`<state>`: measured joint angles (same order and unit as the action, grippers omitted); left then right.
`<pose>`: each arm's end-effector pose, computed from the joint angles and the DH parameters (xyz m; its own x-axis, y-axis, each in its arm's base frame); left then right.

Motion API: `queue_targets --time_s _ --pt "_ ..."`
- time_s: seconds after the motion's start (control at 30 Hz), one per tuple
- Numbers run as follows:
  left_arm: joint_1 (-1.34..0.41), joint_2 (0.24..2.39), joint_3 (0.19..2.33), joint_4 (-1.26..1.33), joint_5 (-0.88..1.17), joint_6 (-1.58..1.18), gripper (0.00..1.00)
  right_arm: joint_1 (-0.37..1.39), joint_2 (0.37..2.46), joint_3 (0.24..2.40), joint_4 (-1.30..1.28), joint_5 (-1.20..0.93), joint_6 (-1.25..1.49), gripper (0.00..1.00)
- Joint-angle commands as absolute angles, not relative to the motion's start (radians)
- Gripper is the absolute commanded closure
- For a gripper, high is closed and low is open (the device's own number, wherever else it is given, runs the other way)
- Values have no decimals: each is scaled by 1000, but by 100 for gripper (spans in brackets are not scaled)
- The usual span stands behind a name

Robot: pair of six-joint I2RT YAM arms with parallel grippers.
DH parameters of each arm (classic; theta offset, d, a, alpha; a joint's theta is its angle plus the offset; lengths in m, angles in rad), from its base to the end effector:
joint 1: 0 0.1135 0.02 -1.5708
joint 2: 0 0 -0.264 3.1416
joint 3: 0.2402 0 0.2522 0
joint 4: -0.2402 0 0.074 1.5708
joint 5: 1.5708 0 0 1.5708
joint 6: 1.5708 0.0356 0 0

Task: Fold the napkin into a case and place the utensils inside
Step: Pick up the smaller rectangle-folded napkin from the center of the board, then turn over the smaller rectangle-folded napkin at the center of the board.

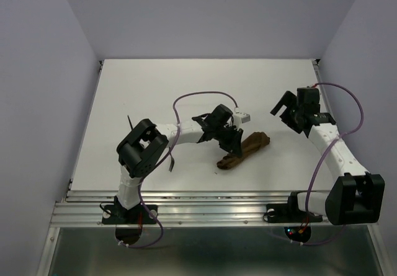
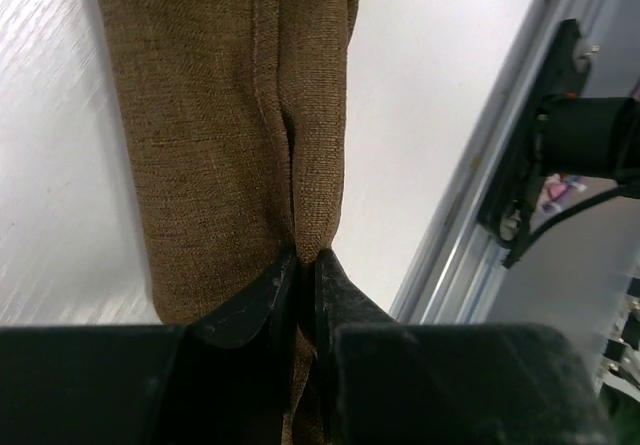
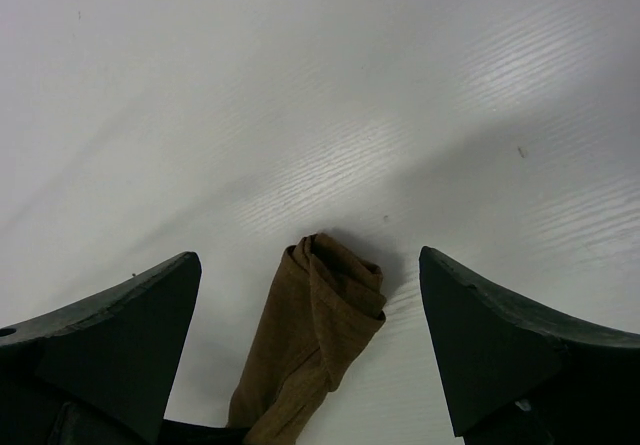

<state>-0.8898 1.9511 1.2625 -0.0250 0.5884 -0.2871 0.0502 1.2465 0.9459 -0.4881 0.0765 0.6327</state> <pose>0.2513 -0.3416 0.1815 -0.6530 0.4318 -0.6222 0.7565 0.3336 -0.5625 0.2646 0.0106 0.2708 -0.5692 0.5618 -0.6004 0.4220 0.8263 0.3730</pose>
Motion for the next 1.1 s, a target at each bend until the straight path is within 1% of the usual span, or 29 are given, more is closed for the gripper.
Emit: queue_targets --time_s 0.0,0.1,0.17,0.33,0.53,0.77,0.87,0.97,1.0,1.07 --pt "-862 1925 1247 80 764 -334 100 6 1201 931 -497 52 601 5" --pt "-848 1953 1241 139 857 -368 100 -5 1193 931 -503 46 594 5" --pt "-845 1968 1235 170 882 -402 100 -15 1189 930 -506 43 589 5" --pt "-825 1997 1213 349 988 -526 100 -15 1184 922 -506 32 586 5" --pt "-813 2022 1209 488 1038 -636 100 -15 1184 896 -506 20 580 5" --pt "-759 2078 1151 687 1089 -793 100 -15 1166 882 -506 11 574 5" --pt "-729 2115 1114 855 1115 -883 100 -15 1169 877 -506 11 572 5" --pt "-700 2164 1050 1072 1138 -1037 100 -15 1170 876 -506 11 571 5" --pt "-693 2177 1033 1238 1146 -1149 100 -15 1172 876 -506 9 569 5" --pt "-672 2221 1005 1409 1150 -1274 100 -15 1173 877 -506 9 566 5"
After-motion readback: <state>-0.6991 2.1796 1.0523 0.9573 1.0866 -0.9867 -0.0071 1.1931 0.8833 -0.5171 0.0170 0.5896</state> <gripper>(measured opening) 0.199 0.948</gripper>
